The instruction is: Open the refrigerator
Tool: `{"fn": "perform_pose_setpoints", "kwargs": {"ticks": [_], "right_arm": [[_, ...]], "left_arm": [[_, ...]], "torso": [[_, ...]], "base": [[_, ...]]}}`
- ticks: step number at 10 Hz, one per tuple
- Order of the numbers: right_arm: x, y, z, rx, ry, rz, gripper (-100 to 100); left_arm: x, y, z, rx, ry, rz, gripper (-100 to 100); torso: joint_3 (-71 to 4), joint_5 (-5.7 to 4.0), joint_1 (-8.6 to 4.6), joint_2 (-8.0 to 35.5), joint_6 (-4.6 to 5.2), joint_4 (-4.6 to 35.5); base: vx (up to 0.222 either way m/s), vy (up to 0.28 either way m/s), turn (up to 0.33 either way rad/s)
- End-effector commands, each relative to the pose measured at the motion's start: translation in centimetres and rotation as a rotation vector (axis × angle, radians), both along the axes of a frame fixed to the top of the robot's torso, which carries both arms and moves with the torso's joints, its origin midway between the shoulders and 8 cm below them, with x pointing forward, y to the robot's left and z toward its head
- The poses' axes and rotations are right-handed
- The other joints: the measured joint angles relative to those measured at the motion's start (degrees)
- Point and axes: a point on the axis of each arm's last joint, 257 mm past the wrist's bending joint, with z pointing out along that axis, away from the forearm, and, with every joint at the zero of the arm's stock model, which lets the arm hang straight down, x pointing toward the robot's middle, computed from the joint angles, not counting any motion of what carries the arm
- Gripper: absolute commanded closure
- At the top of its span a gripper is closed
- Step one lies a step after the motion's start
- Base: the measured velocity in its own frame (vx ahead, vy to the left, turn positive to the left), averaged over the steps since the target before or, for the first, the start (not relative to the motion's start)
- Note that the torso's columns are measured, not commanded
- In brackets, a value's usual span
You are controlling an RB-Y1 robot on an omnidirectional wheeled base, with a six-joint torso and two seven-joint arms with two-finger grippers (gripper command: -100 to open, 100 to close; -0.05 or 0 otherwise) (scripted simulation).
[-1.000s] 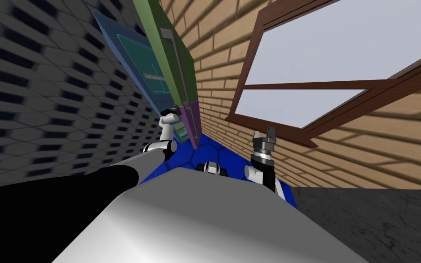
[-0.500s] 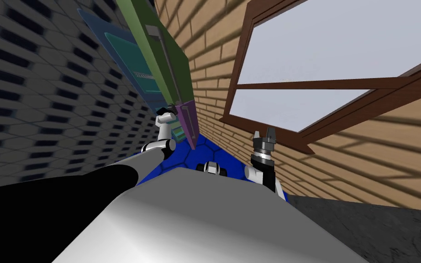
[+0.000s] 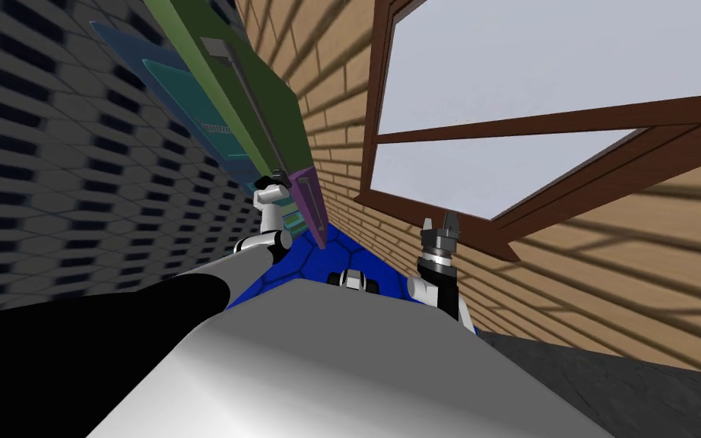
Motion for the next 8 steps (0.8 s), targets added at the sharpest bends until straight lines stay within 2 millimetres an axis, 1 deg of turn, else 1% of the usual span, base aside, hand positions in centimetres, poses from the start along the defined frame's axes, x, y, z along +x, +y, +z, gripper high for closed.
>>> {"fn": "perform_pose_setpoints", "kwargs": {"ticks": [1,2,4,5,8], "right_arm": [[0.0,0.0,0.0,0.000,0.000,0.000,0],[0.0,0.0,0.0,0.000,0.000,0.000,0],[0.0,0.0,0.0,0.000,0.000,0.000,0],[0.0,0.0,0.0,0.000,0.000,0.000,0],[0.0,0.0,0.0,0.000,0.000,0.000,0]], "left_arm": [[0.4,-0.4,0.7,-0.003,0.022,-0.015,-100],[0.5,-0.6,0.9,-0.003,0.029,-0.020,-100],[0.8,-1.0,1.4,-0.005,0.046,-0.032,-100],[0.9,-1.1,1.6,-0.005,0.053,-0.037,-100],[1.2,-1.7,2.5,-0.007,0.080,-0.055,-100]], "torso": [[-0.22,0.32,0.29,-0.34,-0.14,-0.35],[-0.42,0.31,0.18,-0.64,-0.12,-0.45],[-0.54,-0.02,-0.55,-0.82,0.03,-0.42],[-0.59,-0.11,-0.71,-0.88,0.20,-0.42],[-0.75,-0.27,-0.75,-1.07,0.46,-0.34]], "base": [[-0.029,0.100,-0.057],[-0.039,0.093,-0.025],[-0.020,0.074,-0.021],[-0.008,0.070,-0.035],[-0.024,0.071,-0.046]]}}
